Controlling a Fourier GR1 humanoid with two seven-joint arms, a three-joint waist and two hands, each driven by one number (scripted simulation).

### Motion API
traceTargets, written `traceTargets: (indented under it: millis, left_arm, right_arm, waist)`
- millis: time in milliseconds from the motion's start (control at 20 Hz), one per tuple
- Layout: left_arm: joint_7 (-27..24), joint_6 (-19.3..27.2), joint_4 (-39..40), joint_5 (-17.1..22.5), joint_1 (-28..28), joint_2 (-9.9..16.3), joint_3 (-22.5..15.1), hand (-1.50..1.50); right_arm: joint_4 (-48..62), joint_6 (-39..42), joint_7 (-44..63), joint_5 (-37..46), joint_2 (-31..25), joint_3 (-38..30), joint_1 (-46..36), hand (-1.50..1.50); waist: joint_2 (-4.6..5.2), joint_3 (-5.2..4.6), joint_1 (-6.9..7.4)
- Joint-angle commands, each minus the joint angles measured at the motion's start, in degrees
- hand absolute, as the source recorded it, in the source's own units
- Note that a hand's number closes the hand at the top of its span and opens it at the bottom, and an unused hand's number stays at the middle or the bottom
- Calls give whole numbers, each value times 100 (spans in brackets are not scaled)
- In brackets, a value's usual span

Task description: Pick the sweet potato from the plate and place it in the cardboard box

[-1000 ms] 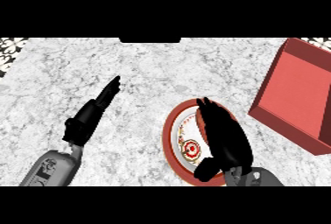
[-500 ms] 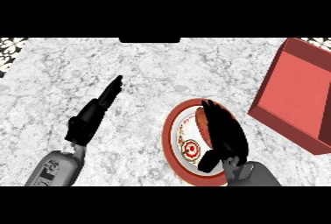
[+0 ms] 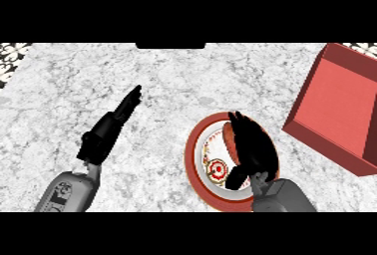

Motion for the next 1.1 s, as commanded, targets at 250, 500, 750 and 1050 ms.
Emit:
traceTargets:
  millis: [250, 500, 750, 1050]
  left_arm:
    - [-400, -174, 27, -296, 331, -185, 166, 0]
    - [-107, -261, -166, -414, 265, -385, 280, 0]
    - [159, -452, -719, -434, 586, -373, 278, 0]
    - [123, -606, 14, -477, -83, -521, 549, 0]
  right_arm:
    - [1052, -64, -120, 323, 515, -35, -221, -150]
    - [998, -133, -574, 508, 394, -224, 247, -150]
    - [1336, -452, -722, 658, 527, -84, 372, -150]
    - [1478, -103, -598, 815, 528, -430, -17, -150]
  waist:
    - [6, -1, 20]
    - [0, 0, 0]
    - [-3, 1, 20]
    - [3, 0, -5]
